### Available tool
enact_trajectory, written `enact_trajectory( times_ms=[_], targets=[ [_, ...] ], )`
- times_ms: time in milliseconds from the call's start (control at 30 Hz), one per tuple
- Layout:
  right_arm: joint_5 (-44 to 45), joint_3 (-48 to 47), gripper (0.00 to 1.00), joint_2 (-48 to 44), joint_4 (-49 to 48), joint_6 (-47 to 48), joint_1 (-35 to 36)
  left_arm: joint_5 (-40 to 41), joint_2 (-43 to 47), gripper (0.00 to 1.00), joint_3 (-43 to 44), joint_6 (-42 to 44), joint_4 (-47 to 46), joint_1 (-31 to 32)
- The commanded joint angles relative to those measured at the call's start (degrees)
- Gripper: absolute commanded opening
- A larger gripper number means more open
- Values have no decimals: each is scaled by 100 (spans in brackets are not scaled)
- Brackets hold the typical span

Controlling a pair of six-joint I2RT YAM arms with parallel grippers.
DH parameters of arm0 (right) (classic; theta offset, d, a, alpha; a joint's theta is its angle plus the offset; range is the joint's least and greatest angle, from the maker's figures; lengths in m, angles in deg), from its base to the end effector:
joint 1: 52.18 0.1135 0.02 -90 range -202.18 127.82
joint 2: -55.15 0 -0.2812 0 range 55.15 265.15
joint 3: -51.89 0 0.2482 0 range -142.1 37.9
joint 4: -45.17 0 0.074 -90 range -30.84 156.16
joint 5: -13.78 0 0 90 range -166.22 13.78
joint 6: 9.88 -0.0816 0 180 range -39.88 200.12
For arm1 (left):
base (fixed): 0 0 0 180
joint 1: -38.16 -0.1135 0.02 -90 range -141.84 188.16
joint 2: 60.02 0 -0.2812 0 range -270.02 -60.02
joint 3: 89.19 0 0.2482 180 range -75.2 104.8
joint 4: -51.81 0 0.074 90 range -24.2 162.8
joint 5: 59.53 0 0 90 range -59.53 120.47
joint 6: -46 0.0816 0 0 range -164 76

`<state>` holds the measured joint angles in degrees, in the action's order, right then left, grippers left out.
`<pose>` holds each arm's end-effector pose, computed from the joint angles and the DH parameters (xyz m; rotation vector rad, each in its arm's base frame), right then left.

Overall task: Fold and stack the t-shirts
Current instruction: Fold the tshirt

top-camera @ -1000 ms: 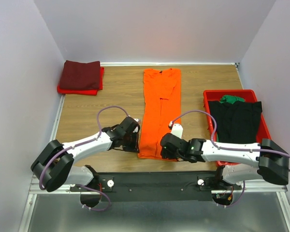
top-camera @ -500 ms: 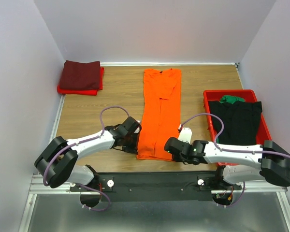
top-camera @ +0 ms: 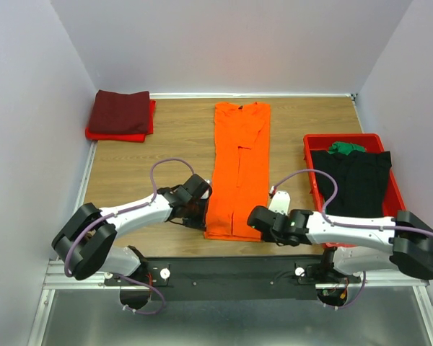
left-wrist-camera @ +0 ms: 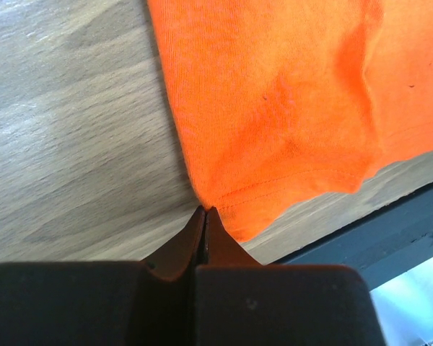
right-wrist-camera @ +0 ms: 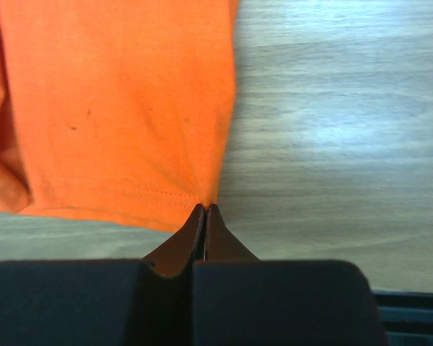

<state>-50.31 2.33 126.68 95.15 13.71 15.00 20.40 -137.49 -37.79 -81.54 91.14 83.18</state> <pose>0.1131 0.1767 0.1472 0.0776 2.6027 0.1440 0.1639 -0.1842 0.1386 0.2424 2.8625 -0.6033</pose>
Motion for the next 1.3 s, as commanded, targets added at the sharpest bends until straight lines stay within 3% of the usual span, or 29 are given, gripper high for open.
enact_trajectory(
  times_ms=[0,333,400,433,533,567,733,933,1067,1267],
  targets=[
    [283,156,0,-463,575,-284,50,40,22,0,170,142,199,34],
    [19,288,1,-667,646,-329,50,-171,-66,0,293,229,191,261],
    [2,244,9,-553,655,-267,41,-268,-84,1,337,256,164,306],
    [-16,218,14,-543,655,-232,41,-285,-66,12,363,273,164,324],
    [-42,138,35,-674,655,-127,41,-207,126,27,495,326,278,324],
    [-60,112,36,-753,673,-48,50,-145,223,29,565,335,348,332],
    [-174,-352,36,-1001,603,295,50,40,373,30,645,300,568,324],
    [-157,-863,34,-263,67,717,41,31,628,29,522,98,454,332],
    [79,-1161,27,395,-241,762,50,-424,654,25,514,-235,-484,341],
    [388,-1189,23,388,-259,621,41,-567,40,20,302,-631,-1741,727]
  ],
)
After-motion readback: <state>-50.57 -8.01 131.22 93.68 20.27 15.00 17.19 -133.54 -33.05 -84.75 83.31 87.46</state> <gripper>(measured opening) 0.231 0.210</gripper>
